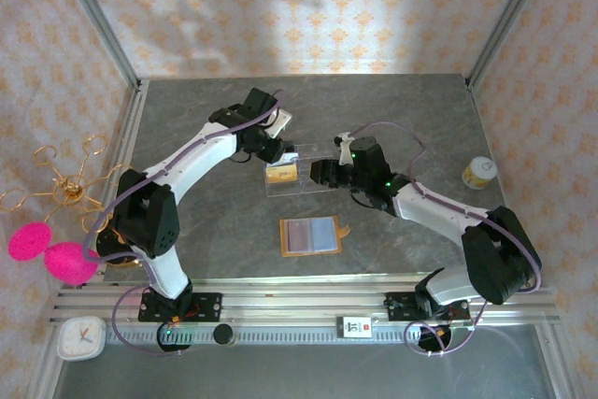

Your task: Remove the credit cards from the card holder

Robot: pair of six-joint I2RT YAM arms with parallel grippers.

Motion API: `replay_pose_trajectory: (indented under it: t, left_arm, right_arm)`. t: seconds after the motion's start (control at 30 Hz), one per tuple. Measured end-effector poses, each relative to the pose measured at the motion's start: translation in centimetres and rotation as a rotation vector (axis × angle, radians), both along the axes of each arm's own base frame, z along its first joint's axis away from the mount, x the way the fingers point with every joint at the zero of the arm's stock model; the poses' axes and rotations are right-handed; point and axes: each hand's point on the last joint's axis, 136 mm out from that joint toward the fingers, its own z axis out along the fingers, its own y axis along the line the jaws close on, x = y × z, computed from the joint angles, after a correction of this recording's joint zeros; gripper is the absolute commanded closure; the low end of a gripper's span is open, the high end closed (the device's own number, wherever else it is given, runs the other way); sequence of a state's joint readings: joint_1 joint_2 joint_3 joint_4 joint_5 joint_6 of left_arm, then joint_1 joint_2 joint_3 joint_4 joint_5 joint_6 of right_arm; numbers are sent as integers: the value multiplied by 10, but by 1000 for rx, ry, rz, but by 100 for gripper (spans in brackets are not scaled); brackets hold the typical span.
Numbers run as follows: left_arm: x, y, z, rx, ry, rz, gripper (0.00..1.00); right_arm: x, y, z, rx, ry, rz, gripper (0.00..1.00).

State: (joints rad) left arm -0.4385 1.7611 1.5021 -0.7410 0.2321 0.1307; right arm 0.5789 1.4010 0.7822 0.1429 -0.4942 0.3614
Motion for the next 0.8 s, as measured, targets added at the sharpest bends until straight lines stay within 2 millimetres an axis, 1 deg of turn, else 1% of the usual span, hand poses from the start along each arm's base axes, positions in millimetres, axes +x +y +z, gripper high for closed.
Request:
replay_pose_trajectory:
  t: [0.13, 0.3, 0.53, 0.8]
  left_arm:
    - [-1, -2, 1, 28, -8, -4, 67]
    - [-4, 2, -2, 53, 2, 5, 63]
    - [-8, 6, -5, 69, 27, 9, 63]
    - [-7, 7, -13, 70, 52, 11, 65]
  right_arm:
    - [0, 0, 0, 0, -1, 0, 53]
    - [0, 0, 0, 0, -1, 0, 53]
    - [0, 1, 2, 5, -5, 3, 53]
    - [-1, 0, 2, 7, -7, 3, 53]
